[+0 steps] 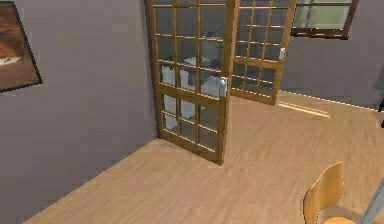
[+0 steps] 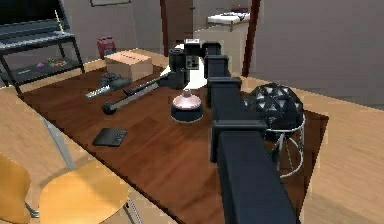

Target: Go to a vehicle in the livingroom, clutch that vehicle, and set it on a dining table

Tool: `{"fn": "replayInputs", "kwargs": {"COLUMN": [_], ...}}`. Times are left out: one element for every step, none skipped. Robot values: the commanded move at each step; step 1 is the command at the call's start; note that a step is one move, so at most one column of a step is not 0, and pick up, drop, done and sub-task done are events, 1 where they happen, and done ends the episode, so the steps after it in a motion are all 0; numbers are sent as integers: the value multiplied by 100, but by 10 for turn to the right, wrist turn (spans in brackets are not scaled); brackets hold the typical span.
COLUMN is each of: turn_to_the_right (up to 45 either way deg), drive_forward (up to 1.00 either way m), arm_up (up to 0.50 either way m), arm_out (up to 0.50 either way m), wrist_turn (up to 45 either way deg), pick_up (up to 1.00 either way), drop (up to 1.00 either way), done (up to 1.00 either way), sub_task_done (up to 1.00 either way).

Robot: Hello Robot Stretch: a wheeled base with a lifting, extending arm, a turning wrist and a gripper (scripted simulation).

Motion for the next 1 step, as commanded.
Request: {"fn": "replayInputs", "kwargs": {"turn_to_the_right": [0], "drive_forward": [0], "arm_up": [0], "arm_out": [0], "wrist_turn": [0], "pick_up": [0], "drop": [0], "done": [100], "sub_task_done": [0]}}
